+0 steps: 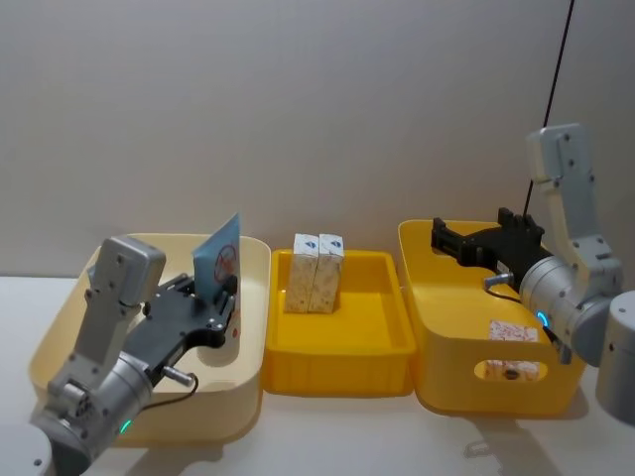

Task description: Bimanual collaborative sorting of washing and personal care products

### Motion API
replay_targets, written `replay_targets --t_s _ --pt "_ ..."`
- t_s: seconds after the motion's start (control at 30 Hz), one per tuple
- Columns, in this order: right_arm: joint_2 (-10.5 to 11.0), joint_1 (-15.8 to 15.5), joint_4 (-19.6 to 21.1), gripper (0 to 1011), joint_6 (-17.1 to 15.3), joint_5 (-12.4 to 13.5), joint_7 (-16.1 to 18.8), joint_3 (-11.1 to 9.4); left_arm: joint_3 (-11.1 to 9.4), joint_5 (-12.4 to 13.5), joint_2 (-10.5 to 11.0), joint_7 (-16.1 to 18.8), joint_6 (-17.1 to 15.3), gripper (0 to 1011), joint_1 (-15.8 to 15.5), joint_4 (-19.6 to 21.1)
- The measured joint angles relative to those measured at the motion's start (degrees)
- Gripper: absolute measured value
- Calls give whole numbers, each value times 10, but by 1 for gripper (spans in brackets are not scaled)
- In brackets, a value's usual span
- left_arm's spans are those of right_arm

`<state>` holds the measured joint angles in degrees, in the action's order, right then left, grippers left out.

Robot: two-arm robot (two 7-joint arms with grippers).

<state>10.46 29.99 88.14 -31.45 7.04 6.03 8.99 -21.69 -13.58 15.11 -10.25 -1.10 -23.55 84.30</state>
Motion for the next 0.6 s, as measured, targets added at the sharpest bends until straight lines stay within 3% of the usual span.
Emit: replay_targets --t_s 0.3,0.6 --pt "4 4 -3 1001 4 0 14 5 11 -9 -6 -14 11 283 -10 10" --pt "16 12 -6 1001 15 7 57 18 17 -9 -7 -29 16 283 -31 21"
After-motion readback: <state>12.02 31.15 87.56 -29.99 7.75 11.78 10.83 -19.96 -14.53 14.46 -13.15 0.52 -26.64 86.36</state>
